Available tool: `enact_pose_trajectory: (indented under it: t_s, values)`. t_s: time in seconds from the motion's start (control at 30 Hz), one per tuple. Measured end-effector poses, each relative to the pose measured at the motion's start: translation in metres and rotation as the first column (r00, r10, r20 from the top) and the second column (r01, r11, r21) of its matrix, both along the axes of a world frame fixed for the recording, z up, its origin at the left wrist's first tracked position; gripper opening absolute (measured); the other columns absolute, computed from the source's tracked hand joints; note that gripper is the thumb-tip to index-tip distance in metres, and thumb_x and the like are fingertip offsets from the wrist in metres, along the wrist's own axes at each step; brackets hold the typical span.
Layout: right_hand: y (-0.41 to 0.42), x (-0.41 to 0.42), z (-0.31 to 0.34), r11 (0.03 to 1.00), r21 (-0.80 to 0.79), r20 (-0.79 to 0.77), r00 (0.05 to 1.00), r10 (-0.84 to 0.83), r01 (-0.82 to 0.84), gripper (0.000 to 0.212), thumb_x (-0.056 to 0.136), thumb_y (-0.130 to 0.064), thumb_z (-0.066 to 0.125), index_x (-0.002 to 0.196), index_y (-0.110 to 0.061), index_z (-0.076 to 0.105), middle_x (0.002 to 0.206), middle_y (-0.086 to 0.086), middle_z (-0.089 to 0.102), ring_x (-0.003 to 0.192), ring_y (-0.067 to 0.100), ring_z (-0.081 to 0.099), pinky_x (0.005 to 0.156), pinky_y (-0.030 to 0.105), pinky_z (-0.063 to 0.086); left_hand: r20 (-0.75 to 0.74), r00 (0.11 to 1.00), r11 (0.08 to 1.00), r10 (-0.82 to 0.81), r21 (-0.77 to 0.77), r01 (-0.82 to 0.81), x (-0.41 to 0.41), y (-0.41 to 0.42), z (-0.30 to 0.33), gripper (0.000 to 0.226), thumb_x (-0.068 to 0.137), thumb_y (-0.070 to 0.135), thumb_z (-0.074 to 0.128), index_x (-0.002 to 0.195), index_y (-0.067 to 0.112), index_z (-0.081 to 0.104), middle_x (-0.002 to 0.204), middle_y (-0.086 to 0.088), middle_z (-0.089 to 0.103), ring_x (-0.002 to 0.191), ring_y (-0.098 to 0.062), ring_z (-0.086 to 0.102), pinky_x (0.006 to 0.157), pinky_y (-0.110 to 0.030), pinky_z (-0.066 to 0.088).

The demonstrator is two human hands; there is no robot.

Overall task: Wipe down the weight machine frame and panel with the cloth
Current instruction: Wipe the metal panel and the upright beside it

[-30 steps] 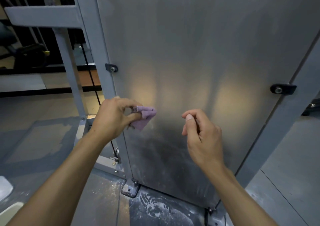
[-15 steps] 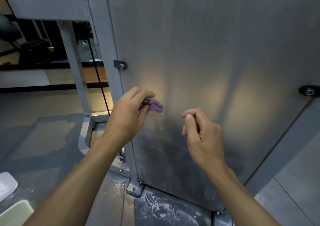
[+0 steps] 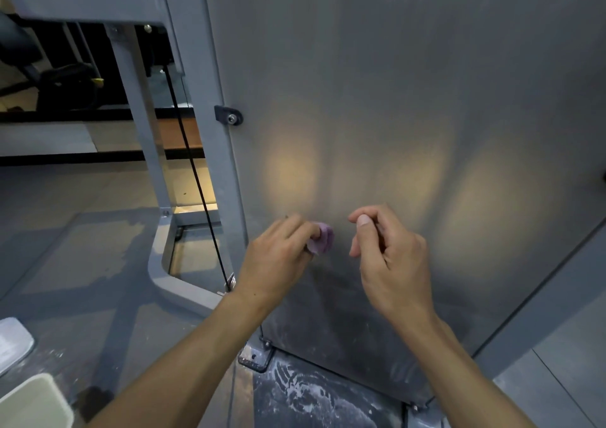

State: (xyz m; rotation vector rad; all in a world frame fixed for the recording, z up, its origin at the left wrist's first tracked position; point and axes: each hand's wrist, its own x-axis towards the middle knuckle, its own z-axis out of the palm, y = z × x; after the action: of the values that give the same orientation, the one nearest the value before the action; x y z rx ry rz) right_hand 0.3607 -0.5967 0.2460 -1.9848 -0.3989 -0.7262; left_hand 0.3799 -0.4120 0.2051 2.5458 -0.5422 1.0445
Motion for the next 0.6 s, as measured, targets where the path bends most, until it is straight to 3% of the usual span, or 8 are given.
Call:
enact_pose_trajectory:
  t_s: [0.07, 0.13, 0.2, 0.3, 0.4, 0.6]
  values:
    - [0.001, -0.001, 0.0, 1.0, 0.004, -0.006, 1.0, 0.004, -0.003, 0.018, 0.101, -0.029, 0.045, 0.094, -0.027, 0.062, 0.06, -0.003, 0.061, 0.052, 0.014, 0.055, 0.055, 0.037, 0.046, -0.073, 0.997, 0.998, -0.024, 0.051, 0.028, -0.003, 0.002, -0.011, 0.021, 0.08, 0.008, 0.075, 0.096, 0.018, 0.066, 0.09, 0.0, 0.06, 0.08, -0.024, 0.06, 0.056, -0.043, 0.053]
    - [0.003, -0.003, 0.002, 1.0, 0.015, -0.003, 1.0, 0.015, -0.015, 0.018, 0.101, -0.027, 0.046, 0.094, -0.026, 0.063, 0.061, -0.006, 0.062, 0.051, 0.011, 0.054, 0.055, 0.033, 0.043, -0.08, 0.995, 0.995, -0.054, 0.081, 0.06, -0.008, 0.006, -0.003, 0.007, 0.09, 0.018, 0.064, 0.096, 0.018, 0.066, 0.091, 0.0, 0.059, 0.081, -0.022, 0.059, 0.055, -0.041, 0.054]
    - [0.003, -0.004, 0.004, 1.0, 0.02, 0.003, 1.0, 0.021, -0.021, 0.017, 0.101, -0.026, 0.047, 0.094, -0.025, 0.063, 0.063, -0.007, 0.063, 0.05, 0.009, 0.053, 0.054, 0.029, 0.041, -0.01, 0.998, 0.997, -0.058, 0.049, 0.058, -0.008, 0.011, 0.021, 0.022, 0.097, 0.031, 0.052, 0.095, 0.015, 0.068, 0.094, -0.002, 0.061, 0.082, -0.022, 0.059, 0.061, -0.04, 0.053]
    - [0.001, -0.005, 0.004, 0.999, 0.034, 0.001, 1.0, 0.019, -0.019, 0.017, 0.1, -0.027, 0.047, 0.095, -0.026, 0.064, 0.062, -0.007, 0.063, 0.048, 0.009, 0.053, 0.052, 0.029, 0.041, 0.112, 0.993, 0.998, 0.032, -0.057, -0.026, -0.004, 0.022, 0.06, 0.014, 0.098, 0.022, 0.062, 0.098, 0.01, 0.069, 0.099, -0.003, 0.062, 0.083, -0.022, 0.058, 0.066, -0.036, 0.05]
    - [-0.005, -0.007, 0.003, 1.0, 0.025, -0.012, 1.0, -0.001, 0.001, 0.017, 0.1, -0.027, 0.047, 0.095, -0.026, 0.063, 0.063, -0.009, 0.064, 0.048, 0.009, 0.054, 0.052, 0.028, 0.041, 0.132, 0.99, 0.994, 0.046, -0.109, -0.032, 0.003, 0.022, 0.06, 0.004, 0.095, 0.011, 0.072, 0.097, 0.01, 0.069, 0.098, -0.002, 0.062, 0.083, -0.021, 0.058, 0.068, -0.037, 0.049]
    - [-0.013, -0.01, 0.002, 1.0, 0.022, -0.022, 1.0, -0.003, 0.003, 0.017, 0.101, -0.027, 0.047, 0.095, -0.027, 0.062, 0.064, -0.009, 0.064, 0.048, 0.011, 0.056, 0.053, 0.03, 0.044, -0.092, 0.995, 0.999, -0.028, 0.014, 0.03, -0.001, 0.011, -0.017, 0.019, 0.083, 0.015, 0.081, 0.092, 0.024, 0.066, 0.091, 0.007, 0.056, 0.084, -0.017, 0.056, 0.061, -0.037, 0.053]
